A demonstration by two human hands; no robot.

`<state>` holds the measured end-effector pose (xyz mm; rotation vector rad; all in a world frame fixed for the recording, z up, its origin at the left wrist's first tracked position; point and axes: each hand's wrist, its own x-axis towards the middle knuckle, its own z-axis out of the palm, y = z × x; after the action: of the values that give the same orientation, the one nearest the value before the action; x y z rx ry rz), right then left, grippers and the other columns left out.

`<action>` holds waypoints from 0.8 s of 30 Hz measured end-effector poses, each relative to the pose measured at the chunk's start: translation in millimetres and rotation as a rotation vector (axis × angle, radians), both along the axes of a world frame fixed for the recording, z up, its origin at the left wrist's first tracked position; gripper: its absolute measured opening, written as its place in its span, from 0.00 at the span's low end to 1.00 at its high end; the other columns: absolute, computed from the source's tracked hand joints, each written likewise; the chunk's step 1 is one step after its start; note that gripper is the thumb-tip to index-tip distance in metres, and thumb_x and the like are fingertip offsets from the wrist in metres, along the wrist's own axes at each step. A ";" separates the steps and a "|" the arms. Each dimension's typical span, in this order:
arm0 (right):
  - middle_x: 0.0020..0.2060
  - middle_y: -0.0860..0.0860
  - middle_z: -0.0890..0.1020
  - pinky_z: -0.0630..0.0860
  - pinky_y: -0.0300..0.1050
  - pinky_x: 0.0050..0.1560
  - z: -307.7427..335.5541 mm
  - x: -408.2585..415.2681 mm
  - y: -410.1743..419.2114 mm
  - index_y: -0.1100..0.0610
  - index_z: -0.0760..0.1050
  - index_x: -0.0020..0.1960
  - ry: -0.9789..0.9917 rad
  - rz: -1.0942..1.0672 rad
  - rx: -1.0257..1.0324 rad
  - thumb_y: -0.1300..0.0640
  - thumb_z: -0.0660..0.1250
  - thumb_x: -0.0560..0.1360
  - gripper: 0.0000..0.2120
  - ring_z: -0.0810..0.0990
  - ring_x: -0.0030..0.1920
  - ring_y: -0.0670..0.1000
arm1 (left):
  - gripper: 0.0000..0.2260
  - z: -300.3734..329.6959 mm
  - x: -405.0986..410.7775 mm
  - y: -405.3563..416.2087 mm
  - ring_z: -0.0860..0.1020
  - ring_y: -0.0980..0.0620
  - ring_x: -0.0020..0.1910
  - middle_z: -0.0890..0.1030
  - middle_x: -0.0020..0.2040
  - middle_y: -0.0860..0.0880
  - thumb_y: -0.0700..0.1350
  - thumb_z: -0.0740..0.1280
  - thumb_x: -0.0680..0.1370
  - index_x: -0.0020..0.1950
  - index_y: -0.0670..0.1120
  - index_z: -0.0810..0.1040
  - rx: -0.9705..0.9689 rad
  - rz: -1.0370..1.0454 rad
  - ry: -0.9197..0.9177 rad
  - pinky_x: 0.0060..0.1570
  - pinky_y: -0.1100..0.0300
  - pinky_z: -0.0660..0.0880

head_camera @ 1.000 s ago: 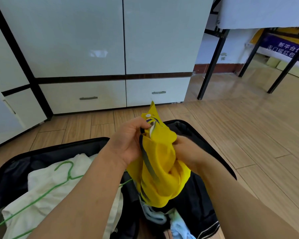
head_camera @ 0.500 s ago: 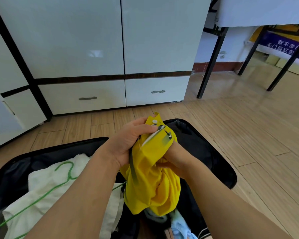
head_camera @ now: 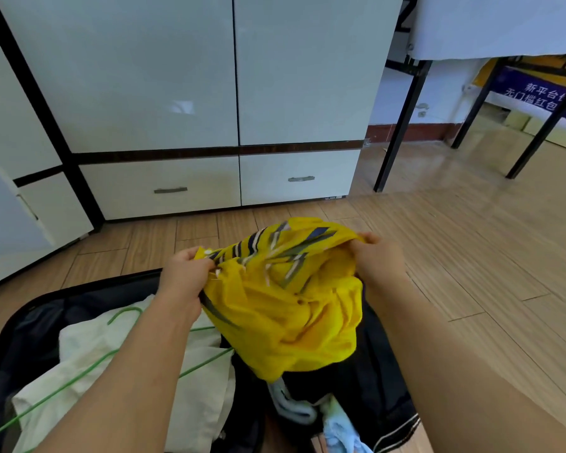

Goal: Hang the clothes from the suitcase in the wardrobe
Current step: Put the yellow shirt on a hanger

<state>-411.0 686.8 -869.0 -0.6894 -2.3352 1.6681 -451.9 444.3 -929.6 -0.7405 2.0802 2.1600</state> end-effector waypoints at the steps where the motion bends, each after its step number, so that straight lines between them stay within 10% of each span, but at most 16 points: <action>1: 0.31 0.50 0.74 0.68 0.44 0.31 8.9 -0.6 3.7 0.55 0.74 0.42 0.059 -0.070 0.042 0.62 0.62 0.76 0.06 0.71 0.34 0.51 | 0.21 -1.5 -1.2 -1.5 0.79 0.43 0.50 0.80 0.56 0.41 0.32 0.64 0.76 0.68 0.44 0.73 -0.053 0.018 -0.004 0.45 0.51 0.77; 7: 0.24 0.51 0.63 0.58 0.44 0.28 47.9 4.2 6.0 0.55 0.61 0.27 0.159 -0.105 0.174 0.59 0.61 0.76 0.20 0.61 0.27 0.50 | 0.15 35.6 23.6 37.3 0.76 0.47 0.56 0.76 0.59 0.47 0.45 0.65 0.78 0.65 0.47 0.73 -0.588 -0.100 0.178 0.55 0.50 0.75; 9: 0.29 0.58 0.72 0.69 0.51 0.35 61.1 5.2 -2.6 0.58 0.71 0.33 0.111 -0.122 -0.006 0.56 0.63 0.76 0.14 0.58 0.36 0.48 | 0.09 54.3 37.8 61.4 0.79 0.50 0.45 0.81 0.45 0.49 0.52 0.66 0.78 0.49 0.47 0.78 -0.445 -0.336 0.318 0.48 0.51 0.77; 10: 0.38 0.60 0.77 0.74 0.55 0.43 68.4 5.6 -8.0 0.60 0.76 0.43 0.065 -0.133 -0.179 0.54 0.65 0.76 0.09 0.75 0.55 0.57 | 0.11 58.4 44.4 74.5 0.79 0.52 0.42 0.82 0.42 0.50 0.55 0.67 0.77 0.47 0.47 0.79 -0.350 -0.506 0.320 0.47 0.51 0.78; 13: 0.48 0.59 0.81 0.79 0.54 0.47 87.5 9.7 -12.6 0.60 0.75 0.56 -0.056 0.007 -0.635 0.53 0.67 0.76 0.13 0.80 0.46 0.59 | 0.18 50.7 54.6 100.1 0.77 0.52 0.49 0.80 0.51 0.51 0.58 0.72 0.71 0.54 0.48 0.79 -0.584 -0.787 0.376 0.51 0.54 0.75; 16: 0.46 0.59 0.83 0.80 0.50 0.40 98.3 12.9 -2.6 0.60 0.78 0.56 -0.057 0.135 -0.710 0.54 0.67 0.76 0.12 0.82 0.42 0.58 | 0.09 42.8 49.3 89.7 0.78 0.44 0.51 0.82 0.50 0.44 0.48 0.68 0.77 0.48 0.43 0.82 -0.495 -0.631 0.323 0.54 0.49 0.75; 22: 0.40 0.55 0.75 0.73 0.50 0.42 60.7 3.4 49.6 0.62 0.76 0.44 0.123 -0.270 -0.068 0.48 0.71 0.73 0.16 0.74 0.42 0.52 | 0.19 55.5 41.8 49.2 0.81 0.45 0.54 0.84 0.52 0.45 0.56 0.62 0.74 0.52 0.44 0.83 0.112 -0.674 0.118 0.60 0.44 0.75; 24: 0.46 0.56 0.78 0.71 0.49 0.44 38.9 2.1 58.5 0.62 0.78 0.56 0.046 -0.260 0.146 0.48 0.68 0.76 0.18 0.74 0.45 0.54 | 0.21 64.0 39.3 50.2 0.81 0.45 0.57 0.83 0.55 0.44 0.56 0.57 0.78 0.57 0.42 0.81 0.233 -0.681 0.127 0.57 0.45 0.76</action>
<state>-408.9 745.3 -830.1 -0.8721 -2.1988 1.3742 -412.5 494.6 -865.5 0.1275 1.7233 2.0106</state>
